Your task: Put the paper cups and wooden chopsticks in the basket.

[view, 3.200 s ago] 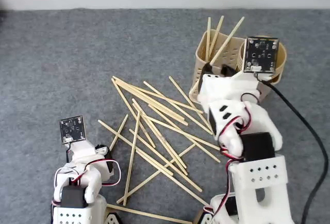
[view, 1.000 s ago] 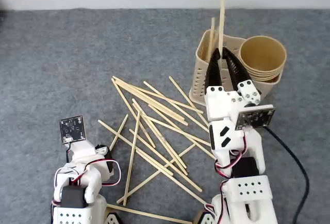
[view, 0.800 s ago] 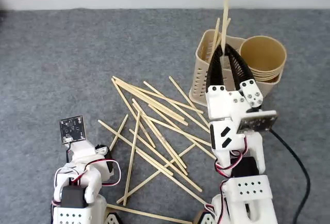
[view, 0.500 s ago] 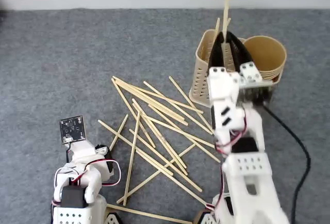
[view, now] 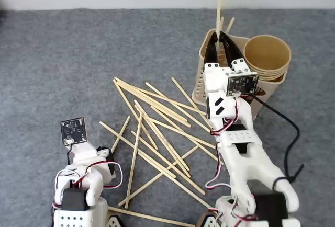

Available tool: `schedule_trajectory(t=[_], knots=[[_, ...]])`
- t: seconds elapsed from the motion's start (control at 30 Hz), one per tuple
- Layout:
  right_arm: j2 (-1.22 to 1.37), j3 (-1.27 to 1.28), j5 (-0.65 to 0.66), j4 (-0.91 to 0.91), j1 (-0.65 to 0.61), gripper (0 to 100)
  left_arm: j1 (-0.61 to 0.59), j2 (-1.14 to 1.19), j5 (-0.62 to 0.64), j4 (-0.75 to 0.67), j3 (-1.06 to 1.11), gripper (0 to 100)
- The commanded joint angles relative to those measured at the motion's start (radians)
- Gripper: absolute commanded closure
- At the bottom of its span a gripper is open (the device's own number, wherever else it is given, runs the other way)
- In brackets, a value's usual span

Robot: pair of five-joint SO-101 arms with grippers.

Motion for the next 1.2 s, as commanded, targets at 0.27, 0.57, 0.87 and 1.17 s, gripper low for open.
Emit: schedule_trajectory(t=[0.27, 0.57, 0.87, 1.17], knots=[[0.015, 0.084, 0.009, -0.139, 0.016, 91.6, 0.002, -0.012, -0.005, 0.003, -0.008, 99], [-0.013, 0.107, 0.008, -0.133, 0.016, 79.8, 0.002, -0.012, -0.005, 0.003, -0.008, 99], [-0.254, 0.219, 0.008, -0.130, 0.005, 79.8, 0.002, -0.012, -0.005, 0.003, -0.008, 99], [-0.688, 0.250, -0.061, 0.394, 0.004, 79.8, 0.002, -0.012, -0.005, 0.003, -0.008, 99]])
